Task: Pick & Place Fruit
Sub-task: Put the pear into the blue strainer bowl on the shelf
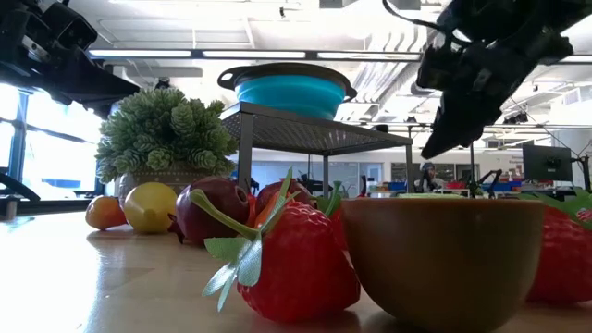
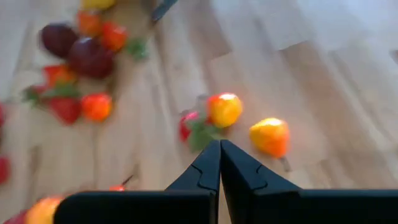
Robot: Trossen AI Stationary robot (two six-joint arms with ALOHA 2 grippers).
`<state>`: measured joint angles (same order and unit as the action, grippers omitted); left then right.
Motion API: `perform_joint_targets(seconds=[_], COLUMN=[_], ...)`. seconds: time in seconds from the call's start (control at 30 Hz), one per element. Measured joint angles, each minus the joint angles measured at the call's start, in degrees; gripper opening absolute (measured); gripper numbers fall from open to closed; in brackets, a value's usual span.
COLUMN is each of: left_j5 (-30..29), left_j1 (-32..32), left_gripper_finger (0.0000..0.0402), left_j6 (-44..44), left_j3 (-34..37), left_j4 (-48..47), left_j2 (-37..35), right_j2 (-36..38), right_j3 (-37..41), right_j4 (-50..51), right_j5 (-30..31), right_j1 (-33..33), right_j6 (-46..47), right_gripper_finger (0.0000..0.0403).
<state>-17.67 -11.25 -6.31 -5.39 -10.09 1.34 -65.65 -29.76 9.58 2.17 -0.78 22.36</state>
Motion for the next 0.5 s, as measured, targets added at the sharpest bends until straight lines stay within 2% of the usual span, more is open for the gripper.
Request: perform_joint_targets(seconds=[0.13,0.5], left_j5=[0.0,0.0], left_j1=[0.01,0.0], left_gripper_finger=[0.0001,0.0001], left_j6=[0.0,0.0], left_j3=[0.0,0.0], left_j4=[0.0,0.0], left_j2=[0.0,0.0], right_j2=[-0.02,-1.15], right_j3=[0.96,0.94], right_j4=[0.54,0.47], right_j5=[3.52,3.91], right_j1=[0.03,0.03], right_j6=[0.07,-2.92], right_gripper_finger=[0.0005,0.0013])
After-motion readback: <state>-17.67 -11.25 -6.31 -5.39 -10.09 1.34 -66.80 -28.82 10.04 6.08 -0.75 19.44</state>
